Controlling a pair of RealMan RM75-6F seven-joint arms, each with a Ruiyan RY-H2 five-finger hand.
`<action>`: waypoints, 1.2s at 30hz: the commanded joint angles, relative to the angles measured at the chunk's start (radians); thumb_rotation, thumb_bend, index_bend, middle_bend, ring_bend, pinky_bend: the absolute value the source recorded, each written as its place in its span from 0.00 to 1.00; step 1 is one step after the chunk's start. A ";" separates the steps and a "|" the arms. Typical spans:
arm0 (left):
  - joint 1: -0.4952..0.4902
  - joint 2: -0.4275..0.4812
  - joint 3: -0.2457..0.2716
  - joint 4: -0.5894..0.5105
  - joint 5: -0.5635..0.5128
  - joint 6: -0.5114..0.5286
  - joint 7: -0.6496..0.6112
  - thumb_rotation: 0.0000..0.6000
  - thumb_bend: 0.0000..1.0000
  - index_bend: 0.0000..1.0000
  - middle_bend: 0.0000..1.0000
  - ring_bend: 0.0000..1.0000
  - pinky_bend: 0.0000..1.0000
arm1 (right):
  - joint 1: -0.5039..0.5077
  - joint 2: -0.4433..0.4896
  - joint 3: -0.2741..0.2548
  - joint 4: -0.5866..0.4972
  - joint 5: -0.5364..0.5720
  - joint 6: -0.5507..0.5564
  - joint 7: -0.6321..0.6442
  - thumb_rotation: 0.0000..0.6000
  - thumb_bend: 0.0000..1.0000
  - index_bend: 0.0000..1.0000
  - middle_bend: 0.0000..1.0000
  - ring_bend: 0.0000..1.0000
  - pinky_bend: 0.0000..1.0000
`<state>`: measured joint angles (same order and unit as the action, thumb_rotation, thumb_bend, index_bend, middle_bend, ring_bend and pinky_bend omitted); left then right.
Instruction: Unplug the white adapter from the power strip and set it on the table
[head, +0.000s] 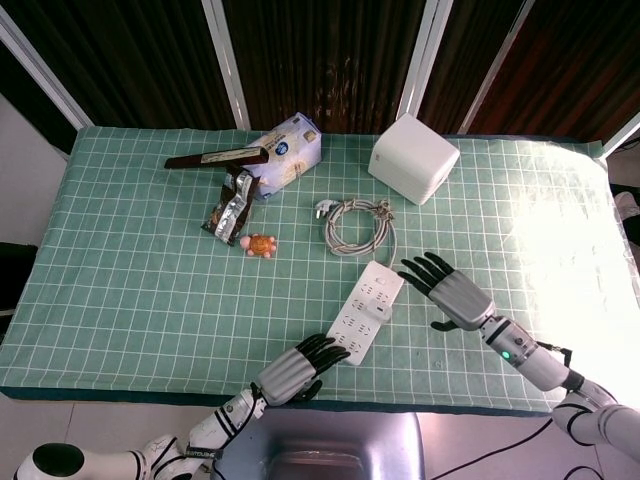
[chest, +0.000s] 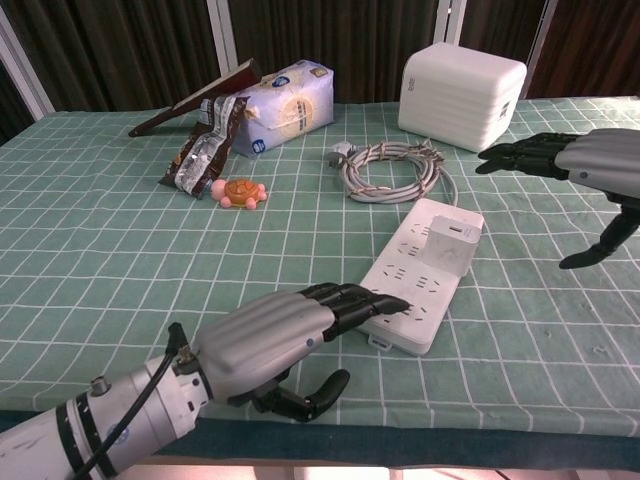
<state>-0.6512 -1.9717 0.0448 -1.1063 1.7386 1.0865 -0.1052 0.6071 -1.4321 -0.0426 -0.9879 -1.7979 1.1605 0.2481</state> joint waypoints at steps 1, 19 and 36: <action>-0.005 -0.007 -0.004 0.013 -0.008 -0.003 0.009 1.00 0.59 0.00 0.01 0.00 0.09 | 0.009 -0.010 -0.002 -0.001 0.012 -0.013 -0.002 1.00 0.18 0.00 0.00 0.00 0.00; -0.026 0.001 0.000 -0.014 -0.059 -0.057 0.031 0.91 0.78 0.00 0.10 0.05 0.09 | 0.035 -0.030 -0.015 -0.018 0.035 -0.030 -0.031 1.00 0.20 0.00 0.00 0.00 0.00; -0.029 -0.001 0.007 -0.006 -0.074 -0.053 0.062 0.78 0.79 0.00 0.07 0.02 0.08 | 0.093 -0.083 -0.031 0.013 -0.007 -0.025 -0.079 1.00 0.28 0.11 0.05 0.00 0.00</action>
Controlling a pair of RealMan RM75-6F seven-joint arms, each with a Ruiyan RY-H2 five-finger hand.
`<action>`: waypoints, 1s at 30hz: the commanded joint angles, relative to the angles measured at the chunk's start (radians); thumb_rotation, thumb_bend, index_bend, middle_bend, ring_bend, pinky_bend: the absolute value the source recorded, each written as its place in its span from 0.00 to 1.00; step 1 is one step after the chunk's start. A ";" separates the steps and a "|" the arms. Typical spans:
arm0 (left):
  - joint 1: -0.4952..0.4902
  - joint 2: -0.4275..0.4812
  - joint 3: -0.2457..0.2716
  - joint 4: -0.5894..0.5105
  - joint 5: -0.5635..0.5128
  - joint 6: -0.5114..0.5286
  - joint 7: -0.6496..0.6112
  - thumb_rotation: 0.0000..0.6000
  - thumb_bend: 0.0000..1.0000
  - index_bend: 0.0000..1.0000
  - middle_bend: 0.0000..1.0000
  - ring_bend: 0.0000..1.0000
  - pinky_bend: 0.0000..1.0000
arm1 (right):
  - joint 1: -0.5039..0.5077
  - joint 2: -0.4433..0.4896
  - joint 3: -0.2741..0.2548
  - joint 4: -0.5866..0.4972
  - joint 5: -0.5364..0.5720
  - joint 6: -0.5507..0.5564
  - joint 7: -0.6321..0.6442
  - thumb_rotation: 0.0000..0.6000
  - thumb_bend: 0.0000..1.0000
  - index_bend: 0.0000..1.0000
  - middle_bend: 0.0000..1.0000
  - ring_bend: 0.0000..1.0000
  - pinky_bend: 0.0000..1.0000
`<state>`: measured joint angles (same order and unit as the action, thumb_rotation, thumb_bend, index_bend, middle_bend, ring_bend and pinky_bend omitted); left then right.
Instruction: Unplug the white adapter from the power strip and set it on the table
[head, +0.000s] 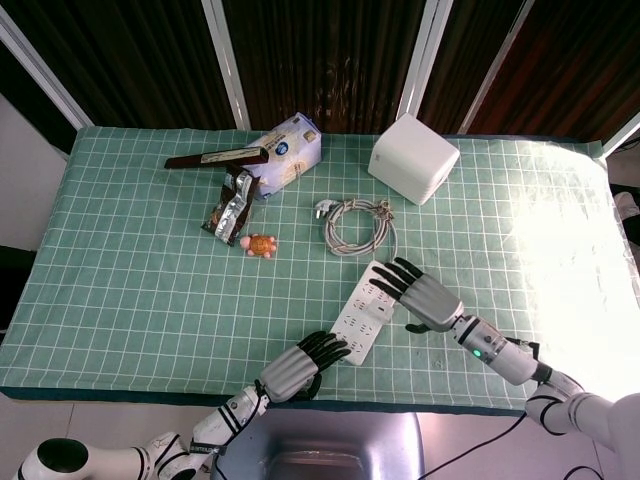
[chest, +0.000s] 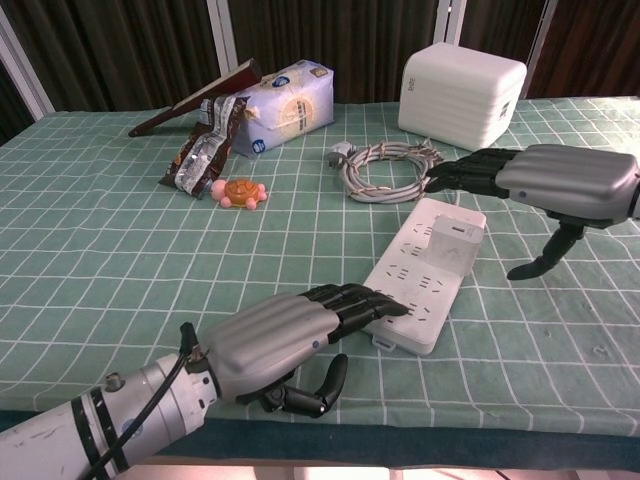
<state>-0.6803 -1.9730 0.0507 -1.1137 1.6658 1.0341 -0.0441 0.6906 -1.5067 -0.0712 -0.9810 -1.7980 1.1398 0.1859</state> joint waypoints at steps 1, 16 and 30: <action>0.000 0.000 0.002 0.002 -0.003 -0.002 0.002 0.77 0.79 0.00 0.07 0.02 0.08 | 0.013 -0.012 -0.003 0.010 -0.010 -0.007 -0.029 1.00 0.28 0.11 0.06 0.00 0.00; 0.000 0.004 0.004 0.010 -0.010 0.006 -0.005 0.76 0.79 0.00 0.07 0.02 0.08 | 0.048 -0.076 0.003 0.034 0.005 -0.036 -0.104 1.00 0.43 0.20 0.10 0.00 0.00; -0.003 0.010 0.006 0.009 -0.011 0.011 -0.010 0.76 0.80 0.00 0.07 0.02 0.08 | 0.060 -0.084 -0.011 0.021 0.014 -0.047 -0.102 1.00 0.45 0.23 0.13 0.00 0.00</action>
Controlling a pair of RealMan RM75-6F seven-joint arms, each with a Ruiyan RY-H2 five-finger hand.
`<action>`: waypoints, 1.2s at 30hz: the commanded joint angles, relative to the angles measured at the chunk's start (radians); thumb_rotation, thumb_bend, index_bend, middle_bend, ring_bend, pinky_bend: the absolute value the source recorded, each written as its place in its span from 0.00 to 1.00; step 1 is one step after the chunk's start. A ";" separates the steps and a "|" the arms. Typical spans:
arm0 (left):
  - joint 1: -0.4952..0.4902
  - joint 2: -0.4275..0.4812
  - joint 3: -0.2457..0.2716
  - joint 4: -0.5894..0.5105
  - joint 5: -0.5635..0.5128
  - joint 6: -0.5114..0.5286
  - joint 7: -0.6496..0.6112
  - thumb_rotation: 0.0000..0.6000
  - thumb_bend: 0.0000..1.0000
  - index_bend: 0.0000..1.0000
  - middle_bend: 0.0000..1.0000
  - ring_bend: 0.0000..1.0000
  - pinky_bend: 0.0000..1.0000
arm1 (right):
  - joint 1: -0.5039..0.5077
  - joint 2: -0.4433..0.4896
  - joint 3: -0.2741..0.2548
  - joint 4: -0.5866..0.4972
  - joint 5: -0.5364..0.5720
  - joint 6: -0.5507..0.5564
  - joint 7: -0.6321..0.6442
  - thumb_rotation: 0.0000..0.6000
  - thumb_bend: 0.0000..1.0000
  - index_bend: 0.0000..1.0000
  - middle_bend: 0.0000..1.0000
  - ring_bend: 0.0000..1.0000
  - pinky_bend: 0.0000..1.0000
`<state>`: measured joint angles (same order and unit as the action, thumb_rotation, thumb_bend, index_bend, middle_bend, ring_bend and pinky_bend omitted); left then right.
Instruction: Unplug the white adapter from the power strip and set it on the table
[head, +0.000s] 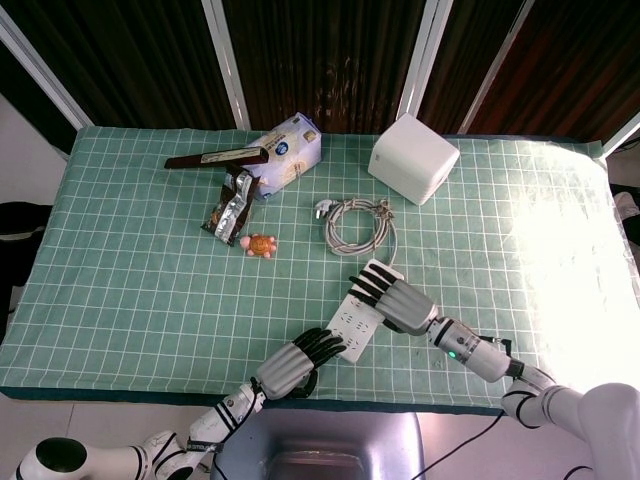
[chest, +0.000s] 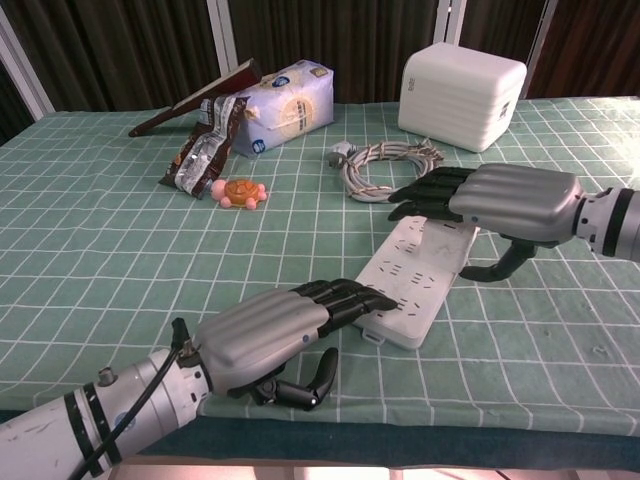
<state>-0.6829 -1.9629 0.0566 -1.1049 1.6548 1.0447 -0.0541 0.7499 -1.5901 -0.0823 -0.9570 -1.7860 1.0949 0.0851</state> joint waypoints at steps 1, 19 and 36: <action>0.000 0.000 0.000 0.000 0.000 0.000 0.001 0.75 0.80 0.00 0.07 0.02 0.08 | 0.002 0.000 0.000 -0.004 0.004 -0.003 -0.003 1.00 0.45 0.24 0.13 0.00 0.00; -0.002 0.002 0.002 0.005 -0.005 -0.001 -0.012 0.74 0.80 0.00 0.07 0.02 0.09 | -0.002 -0.008 -0.004 -0.011 0.013 0.012 -0.028 1.00 0.46 0.54 0.34 0.16 0.21; -0.002 -0.006 0.010 0.031 -0.003 -0.001 -0.038 0.72 0.80 0.00 0.07 0.02 0.09 | -0.019 -0.037 -0.008 0.023 -0.005 0.084 -0.028 1.00 0.46 0.82 0.55 0.46 0.64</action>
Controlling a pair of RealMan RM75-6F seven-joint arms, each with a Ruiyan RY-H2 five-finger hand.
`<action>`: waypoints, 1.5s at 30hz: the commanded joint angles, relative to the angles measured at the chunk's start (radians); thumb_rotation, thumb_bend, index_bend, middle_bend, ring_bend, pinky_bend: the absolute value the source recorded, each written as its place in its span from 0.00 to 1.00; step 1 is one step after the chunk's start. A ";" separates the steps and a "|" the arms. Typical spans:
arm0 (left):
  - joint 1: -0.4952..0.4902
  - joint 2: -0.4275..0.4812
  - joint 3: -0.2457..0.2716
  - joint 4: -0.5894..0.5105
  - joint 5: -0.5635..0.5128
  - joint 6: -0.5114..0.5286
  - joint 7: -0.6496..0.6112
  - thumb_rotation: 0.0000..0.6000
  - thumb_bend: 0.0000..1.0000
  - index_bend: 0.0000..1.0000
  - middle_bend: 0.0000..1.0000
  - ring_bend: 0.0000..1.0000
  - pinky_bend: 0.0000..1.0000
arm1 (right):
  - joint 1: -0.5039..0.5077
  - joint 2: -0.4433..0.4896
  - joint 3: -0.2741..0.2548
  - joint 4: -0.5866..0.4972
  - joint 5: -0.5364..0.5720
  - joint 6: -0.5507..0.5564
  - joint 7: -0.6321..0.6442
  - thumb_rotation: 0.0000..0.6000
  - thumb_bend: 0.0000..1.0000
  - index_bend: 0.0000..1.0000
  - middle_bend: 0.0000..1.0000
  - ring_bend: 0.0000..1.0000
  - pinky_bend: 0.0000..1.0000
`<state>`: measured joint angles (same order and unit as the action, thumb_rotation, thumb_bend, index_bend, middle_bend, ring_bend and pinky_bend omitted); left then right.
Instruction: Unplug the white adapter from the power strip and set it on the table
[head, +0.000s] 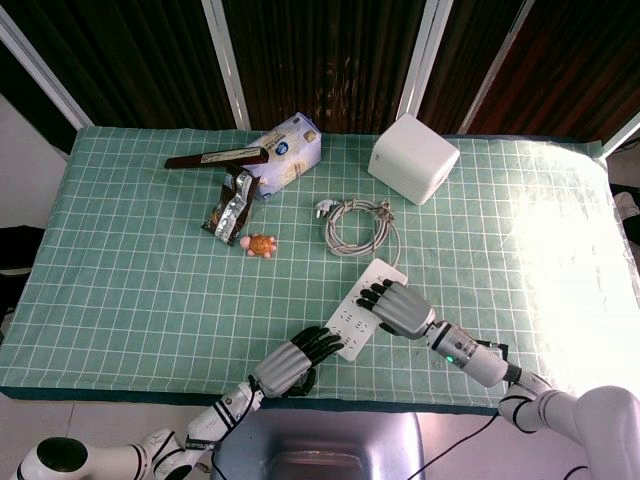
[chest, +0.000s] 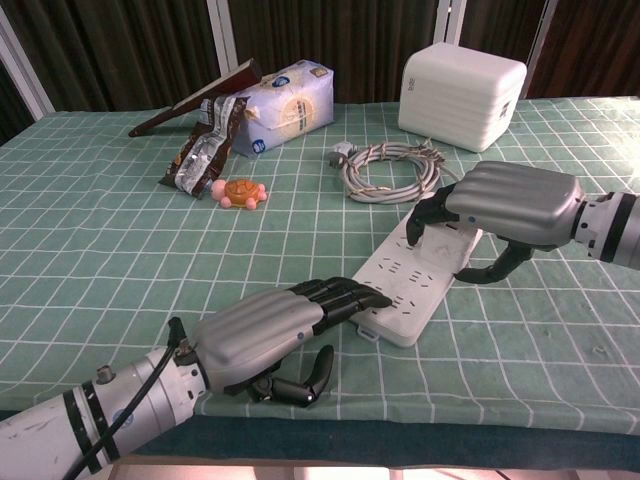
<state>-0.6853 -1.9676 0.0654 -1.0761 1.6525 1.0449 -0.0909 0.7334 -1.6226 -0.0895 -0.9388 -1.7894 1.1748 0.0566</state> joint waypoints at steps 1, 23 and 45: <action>0.001 -0.003 0.001 0.005 -0.001 -0.002 -0.002 0.72 0.80 0.00 0.07 0.02 0.09 | -0.004 -0.007 -0.001 0.008 -0.001 0.006 -0.001 1.00 0.46 0.83 0.56 0.47 0.65; 0.003 -0.017 0.009 0.027 0.007 0.004 0.006 0.71 0.79 0.00 0.07 0.02 0.08 | 0.009 0.065 0.035 -0.179 0.115 -0.141 -0.001 1.00 0.44 0.95 0.64 0.56 0.74; 0.000 -0.025 0.004 0.038 0.001 -0.002 0.012 0.71 0.79 0.00 0.07 0.02 0.09 | 0.003 0.097 0.033 -0.236 0.103 -0.119 0.048 1.00 0.44 0.96 0.65 0.57 0.74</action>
<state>-0.6851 -1.9924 0.0696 -1.0390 1.6536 1.0421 -0.0798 0.7370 -1.5308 -0.0593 -1.1677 -1.6918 1.0578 0.0971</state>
